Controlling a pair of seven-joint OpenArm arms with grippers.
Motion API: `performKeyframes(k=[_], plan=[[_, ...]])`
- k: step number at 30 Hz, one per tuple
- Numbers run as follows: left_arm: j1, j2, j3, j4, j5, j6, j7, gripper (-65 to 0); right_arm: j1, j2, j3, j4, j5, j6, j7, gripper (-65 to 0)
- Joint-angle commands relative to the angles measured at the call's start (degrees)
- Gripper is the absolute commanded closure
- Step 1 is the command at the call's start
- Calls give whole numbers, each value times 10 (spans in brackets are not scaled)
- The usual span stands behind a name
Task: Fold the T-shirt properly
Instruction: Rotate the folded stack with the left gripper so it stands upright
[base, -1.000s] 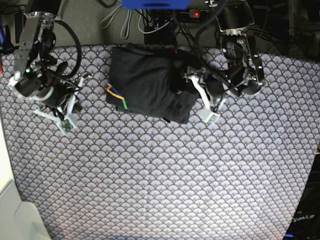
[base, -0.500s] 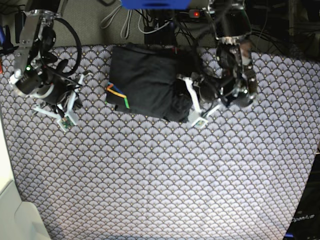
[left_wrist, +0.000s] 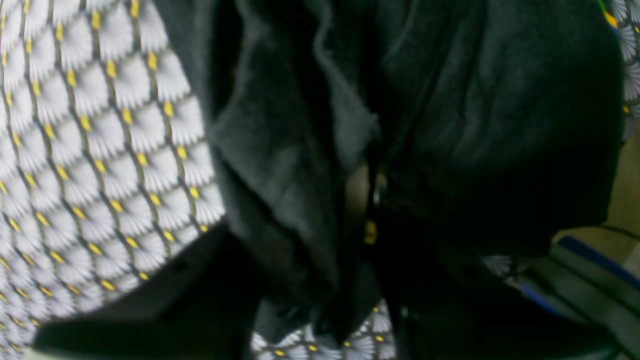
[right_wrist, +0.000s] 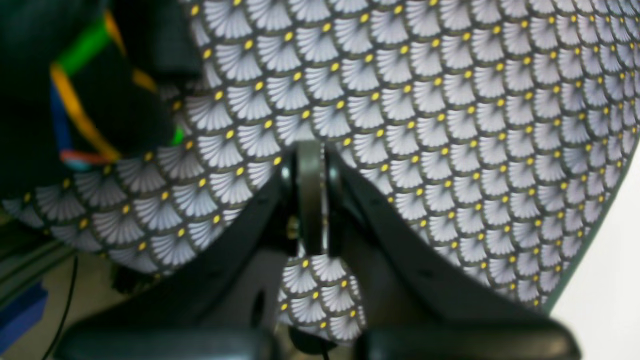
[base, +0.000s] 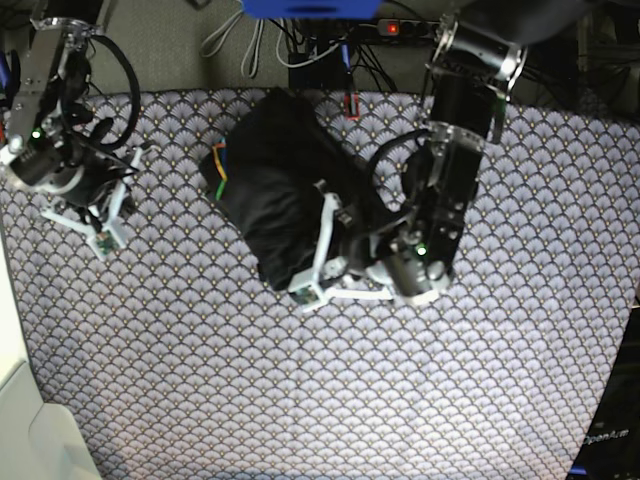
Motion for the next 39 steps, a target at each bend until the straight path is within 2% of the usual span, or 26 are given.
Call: performKeyframes(k=[1,4,8,11,15,19,24,29,31,36,39], plan=[[-28,5,18,10,10,1,-8,-5,6,7,20,9,0,2,6,0],[-50,9,92,8,79,1,-25,-5,6,7,59,9,-2,2,6,0],[-67,9,195,-40,169,1,-88,-5,8,7,115,9,-2,2,6,0],[-74,9,260,-65,185,1,-139,-5,7,7,132,10,-2,2,6,0],[-106,11,312,-90,186,1,-182,-5,6,7,147,10,-3,2,6,0],[-144,31,326,-135,186,1,-208,-5,-5,6,164,10,-2,2,5,0],[-187,51,337,-211,186,1,-270,-4,-17,6,164,10,-1,2,6,0],[-210,74,369,-270,187,1,-286,-4,-33,6,164,11,-1,2,6,0],[-210,82,368,-279,211,1,-287,-4,-35,6,164,11,-1,2,6,0],[-193,90,367,-280,318,1,-287,-5,-43,7,164,11,-1,2,6,0],[-189,90,367,-273,352,1,-287,-17,-43,7,162,11,-1,2,6,0]])
